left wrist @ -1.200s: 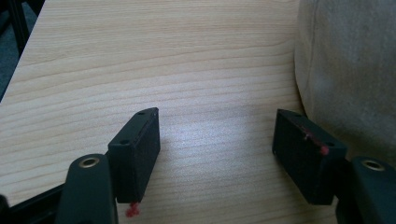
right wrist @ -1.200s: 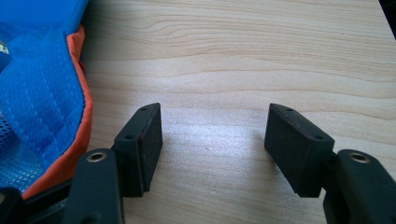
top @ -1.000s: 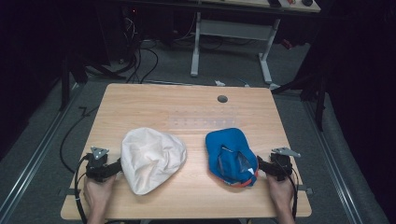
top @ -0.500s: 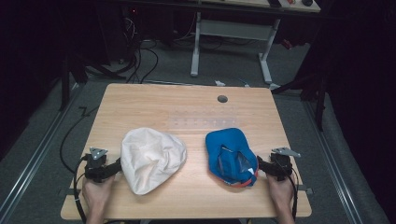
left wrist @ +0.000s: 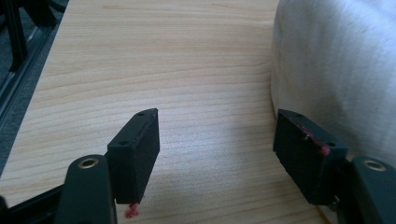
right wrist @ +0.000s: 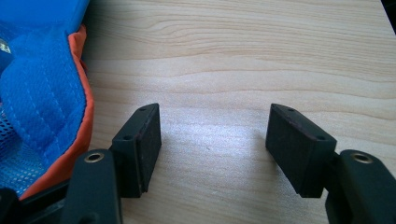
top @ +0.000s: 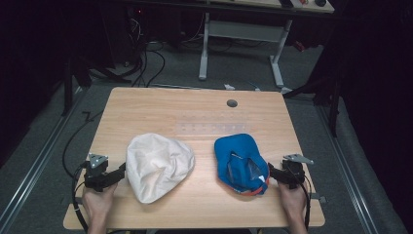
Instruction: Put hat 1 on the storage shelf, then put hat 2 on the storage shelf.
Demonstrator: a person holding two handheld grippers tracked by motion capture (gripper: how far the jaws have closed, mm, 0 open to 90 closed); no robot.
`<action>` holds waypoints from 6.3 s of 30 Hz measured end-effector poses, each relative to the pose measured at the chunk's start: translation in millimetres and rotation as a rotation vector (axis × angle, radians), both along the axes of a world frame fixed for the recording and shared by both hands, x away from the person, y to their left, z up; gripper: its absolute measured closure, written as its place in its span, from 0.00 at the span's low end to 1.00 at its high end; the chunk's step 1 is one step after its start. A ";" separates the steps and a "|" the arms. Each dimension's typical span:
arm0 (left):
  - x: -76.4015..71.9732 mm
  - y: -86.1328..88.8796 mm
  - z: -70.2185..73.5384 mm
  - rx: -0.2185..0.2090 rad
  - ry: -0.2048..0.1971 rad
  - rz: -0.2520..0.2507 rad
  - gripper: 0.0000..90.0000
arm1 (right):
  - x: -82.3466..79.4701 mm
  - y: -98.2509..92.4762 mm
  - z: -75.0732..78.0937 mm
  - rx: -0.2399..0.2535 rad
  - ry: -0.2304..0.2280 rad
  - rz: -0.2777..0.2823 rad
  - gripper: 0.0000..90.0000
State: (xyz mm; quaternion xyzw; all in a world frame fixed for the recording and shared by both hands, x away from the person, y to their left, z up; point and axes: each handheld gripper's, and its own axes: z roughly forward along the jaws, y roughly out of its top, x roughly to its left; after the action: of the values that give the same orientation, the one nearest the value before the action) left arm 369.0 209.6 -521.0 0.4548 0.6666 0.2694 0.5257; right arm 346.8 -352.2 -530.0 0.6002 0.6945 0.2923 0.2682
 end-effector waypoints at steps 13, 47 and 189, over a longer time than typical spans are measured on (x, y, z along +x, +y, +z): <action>-24.8 -1.7 29.7 -0.088 -0.044 -0.024 0.32 | 0.0 0.2 0.1 0.001 0.001 -0.001 0.40; -31.1 -109.0 59.5 -0.113 -0.004 -0.204 0.18 | 0.0 0.2 0.1 0.003 0.001 -0.001 0.40; 22.5 -114.5 89.6 -0.091 0.075 -0.484 0.91 | -0.7 0.6 0.1 0.011 0.003 -0.006 0.39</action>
State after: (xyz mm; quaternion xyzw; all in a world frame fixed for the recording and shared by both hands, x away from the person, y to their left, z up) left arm 391.5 95.1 -431.4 0.5866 0.5686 0.0882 0.5699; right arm 346.1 -351.6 -529.9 0.6043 0.6913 0.2944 0.2650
